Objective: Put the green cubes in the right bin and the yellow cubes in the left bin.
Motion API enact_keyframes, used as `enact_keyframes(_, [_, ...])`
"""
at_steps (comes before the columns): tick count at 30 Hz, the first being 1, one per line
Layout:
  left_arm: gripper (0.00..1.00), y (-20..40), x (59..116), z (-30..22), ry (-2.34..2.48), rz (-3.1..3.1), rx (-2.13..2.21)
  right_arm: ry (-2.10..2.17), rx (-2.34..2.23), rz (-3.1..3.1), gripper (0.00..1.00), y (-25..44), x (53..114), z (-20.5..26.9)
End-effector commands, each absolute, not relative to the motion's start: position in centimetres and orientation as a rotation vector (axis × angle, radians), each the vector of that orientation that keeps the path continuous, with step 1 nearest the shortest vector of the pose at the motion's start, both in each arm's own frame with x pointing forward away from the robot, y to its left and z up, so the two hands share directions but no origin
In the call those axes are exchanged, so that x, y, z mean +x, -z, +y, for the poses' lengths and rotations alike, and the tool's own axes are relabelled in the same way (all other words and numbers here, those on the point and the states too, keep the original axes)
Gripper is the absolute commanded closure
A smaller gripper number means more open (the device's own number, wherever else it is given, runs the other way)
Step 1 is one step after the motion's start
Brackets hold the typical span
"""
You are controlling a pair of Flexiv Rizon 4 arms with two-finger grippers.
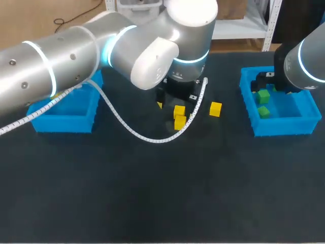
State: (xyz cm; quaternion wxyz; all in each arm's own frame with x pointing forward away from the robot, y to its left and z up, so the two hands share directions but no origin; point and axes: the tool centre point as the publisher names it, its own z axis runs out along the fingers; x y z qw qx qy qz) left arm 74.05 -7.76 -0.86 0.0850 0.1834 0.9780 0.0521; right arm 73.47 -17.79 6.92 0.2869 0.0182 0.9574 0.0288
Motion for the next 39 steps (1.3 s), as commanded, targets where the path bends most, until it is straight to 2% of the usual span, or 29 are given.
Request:
enact_keyframes(1, [0.0, 1.5, 75.0, -8.2, -0.174, 2.934, 0.55, -0.076, 0.051, 2.548, 0.0, -6.8, 73.2, -17.9])
enact_keyframes(2, [0.0, 1.6, 75.0, -8.2, -0.175, 2.936, 0.552, -0.076, 0.051, 2.548, 0.0, -6.8, 73.2, -17.9])
enact_keyframes(3, [0.18, 1.6, 75.0, -8.1, -0.178, 2.939, 0.553, -0.076, 0.051, 2.548, 0.0, -6.8, 73.2, -17.9])
enact_keyframes(4, [0.49, 1.7, 74.9, -8.1, -0.178, 2.94, 0.554, -0.076, 0.051, 2.548, 0.0, -6.8, 73.2, -17.9])
enact_keyframes(5, [0.63, 1.8, 74.9, -8.0, -0.181, 2.943, 0.558, -0.076, 0.051, 2.548, 0.0, -6.8, 73.2, -17.9])
enact_keyframes(7, [0.97, 1.9, 74.8, -7.8, -0.186, 2.941, 0.562, -0.076, 0.051, 2.548, 0.0, -6.8, 73.2, -17.9])
enact_keyframes(8, [1.0, 1.9, 74.8, -7.7, -0.185, 2.941, 0.56, -0.076, 0.051, 2.548, 0.0, -6.8, 73.2, -17.9])
enact_keyframes(15, [1.0, 1.0, 74.5, -7.1, -0.145, 2.95, 0.58, -0.076, 0.051, 2.548, 0.0, -6.8, 73.2, -17.9])
enact_keyframes(22, [1.0, -3.4, 76.3, -4.4, -0.072, 2.856, 0.482, -0.076, 0.051, 2.548, 0.0, -6.8, 73.2, -17.9])
enact_keyframes(30, [1.0, -8.7, 80.0, 3.7, -0.104, 2.697, 0.188, -0.076, 0.051, 2.548, 0.0, -6.8, 73.2, -17.9])
enact_keyframes(39, [1.0, -10.4, 82.1, 16.1, -0.162, 2.623, -0.23, -0.076, 0.051, 2.548, 0.0, -6.8, 73.2, -17.9])
